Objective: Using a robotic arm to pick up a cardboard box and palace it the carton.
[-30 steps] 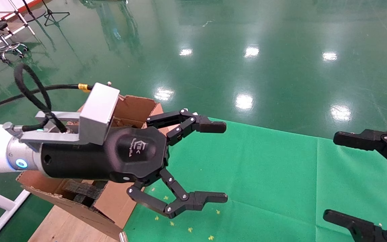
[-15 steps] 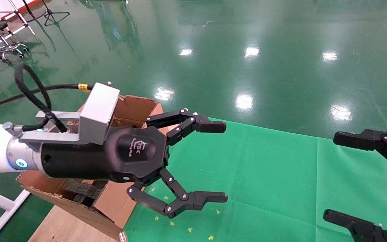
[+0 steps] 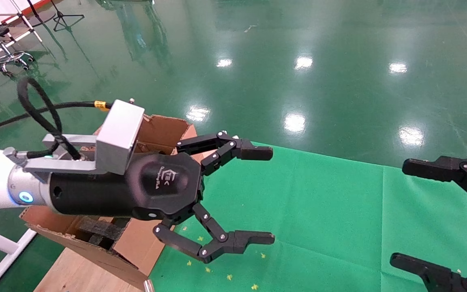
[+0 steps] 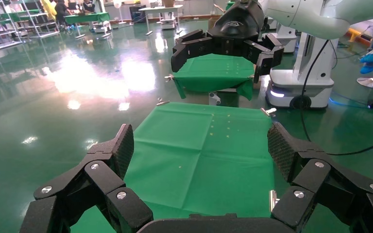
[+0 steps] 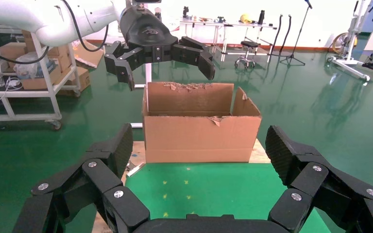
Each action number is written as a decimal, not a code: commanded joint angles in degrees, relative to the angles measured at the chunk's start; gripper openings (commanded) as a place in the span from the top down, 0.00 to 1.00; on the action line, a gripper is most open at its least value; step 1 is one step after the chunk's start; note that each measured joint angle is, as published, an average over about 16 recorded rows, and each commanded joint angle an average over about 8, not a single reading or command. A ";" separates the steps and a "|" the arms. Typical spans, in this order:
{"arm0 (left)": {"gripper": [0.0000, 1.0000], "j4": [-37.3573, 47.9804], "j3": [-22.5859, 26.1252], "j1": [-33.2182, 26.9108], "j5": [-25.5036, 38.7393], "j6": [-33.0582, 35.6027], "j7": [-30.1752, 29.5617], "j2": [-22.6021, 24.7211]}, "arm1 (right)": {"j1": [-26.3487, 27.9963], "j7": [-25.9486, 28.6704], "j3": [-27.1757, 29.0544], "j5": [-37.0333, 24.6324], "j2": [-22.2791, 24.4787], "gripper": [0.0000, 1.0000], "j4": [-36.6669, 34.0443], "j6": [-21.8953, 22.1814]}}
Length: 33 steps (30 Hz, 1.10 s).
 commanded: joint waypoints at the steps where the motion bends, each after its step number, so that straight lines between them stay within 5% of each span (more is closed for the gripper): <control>1: 0.00 0.00 0.00 0.00 0.00 0.00 0.00 0.00 | 0.00 0.00 0.00 0.00 0.00 0.00 0.00 0.00; 33: 0.00 0.00 0.00 0.00 0.00 0.00 0.00 0.00 | 0.00 0.00 0.00 0.00 0.00 0.00 0.00 0.00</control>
